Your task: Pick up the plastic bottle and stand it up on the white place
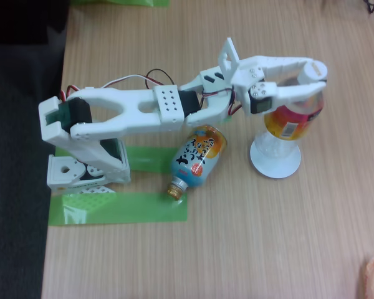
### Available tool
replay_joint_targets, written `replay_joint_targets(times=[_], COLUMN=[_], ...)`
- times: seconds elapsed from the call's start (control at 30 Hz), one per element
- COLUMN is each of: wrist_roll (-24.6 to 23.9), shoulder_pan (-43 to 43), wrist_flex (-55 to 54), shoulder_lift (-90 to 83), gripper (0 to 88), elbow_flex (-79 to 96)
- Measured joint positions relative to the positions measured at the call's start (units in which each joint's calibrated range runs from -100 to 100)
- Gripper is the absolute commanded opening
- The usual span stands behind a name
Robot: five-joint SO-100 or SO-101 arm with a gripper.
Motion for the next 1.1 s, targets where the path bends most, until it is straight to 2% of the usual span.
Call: replay_joint_targets(times=[0.2,1.1], wrist_roll=[1.7,1.7], shoulder_pan=[-1.0,-1.1], wrist_flex=[-2.0,-8.7], shoulder_lift=[0.0,9.6], gripper=[5.8,5.8], elbow_flex=[0.0,0.6])
